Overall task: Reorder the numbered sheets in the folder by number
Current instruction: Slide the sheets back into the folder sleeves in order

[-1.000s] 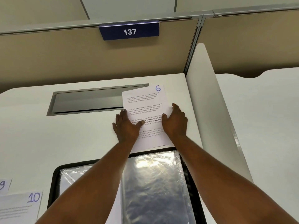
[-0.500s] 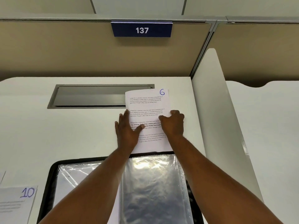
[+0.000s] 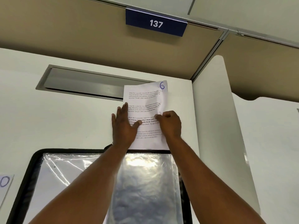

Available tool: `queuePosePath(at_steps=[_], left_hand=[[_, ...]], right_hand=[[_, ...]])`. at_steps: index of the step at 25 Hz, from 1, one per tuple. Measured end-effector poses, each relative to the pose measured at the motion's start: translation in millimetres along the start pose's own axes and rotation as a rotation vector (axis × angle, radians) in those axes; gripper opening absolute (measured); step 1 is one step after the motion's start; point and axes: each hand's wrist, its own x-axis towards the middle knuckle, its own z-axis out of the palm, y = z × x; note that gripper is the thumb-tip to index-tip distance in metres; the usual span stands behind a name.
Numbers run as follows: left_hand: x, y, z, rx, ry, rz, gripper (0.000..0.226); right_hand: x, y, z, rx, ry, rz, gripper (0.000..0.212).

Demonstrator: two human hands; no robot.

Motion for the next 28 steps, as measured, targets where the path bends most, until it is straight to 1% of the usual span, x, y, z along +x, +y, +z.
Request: queuePosePath(at_steps=[3,5,7,10,12,13,14,15,16,17,18,19,22,24,28], left_hand=[[-1,-1,1,-0.022,0.023,0.003,0.093],[-1,-3,-1,-0.057,0.021,-0.008,0.094],[-1,-4,-3,-0.099,-0.002,-0.039,0.093],[2,0,-9,-0.176,-0.079,-0.154,0.085],[8,7,-20,-0.322,-0.141,-0.280,0.078],[11,10,-27,-0.436,-0.162,-0.335,0.076],[13,17,-37,-0.581,-0.173,-0.389,0.072],[15,23,-46,-0.700,-0.165,-0.430,0.062],[13,29,-55,-0.787,-0.170,-0.433,0.046],[8,35,-63,-0.813,-0.170,-0.422,0.028],[2,40,-70,-0.813,-0.163,-0.424,0.014],[-6,43,-76,-0.812,-0.149,-0.426,0.009],[-37,50,-95,-0.787,-0.104,-0.431,0.014],[-61,54,-107,-0.744,-0.086,-0.405,0.012],[-113,48,-133,-0.680,-0.105,-0.373,0.013]], right_hand=[[-4,3,-6,0.144,0.089,0.006,0.030],[-13,4,-8,0.171,0.145,-0.060,0.023],[-21,3,-11,0.185,0.163,-0.138,0.014],[-40,-7,-24,0.203,0.098,-0.261,0.004],[-53,-16,-36,0.213,0.040,-0.364,0.002],[-60,-21,-43,0.208,0.018,-0.413,0.002],[-65,-25,-49,0.208,-0.002,-0.447,0.001],[-70,-29,-56,0.212,-0.019,-0.471,0.002],[-76,-32,-64,0.229,-0.030,-0.487,0.003],[-83,-33,-72,0.250,-0.031,-0.495,0.005],[-92,-32,-79,0.267,-0.018,-0.502,0.006],[-101,-30,-87,0.279,0.014,-0.506,0.005],[-131,-15,-105,0.284,0.182,-0.492,0.003],[-147,-1,-112,0.268,0.262,-0.454,0.005],[-196,26,-117,0.259,0.306,-0.382,0.021]])
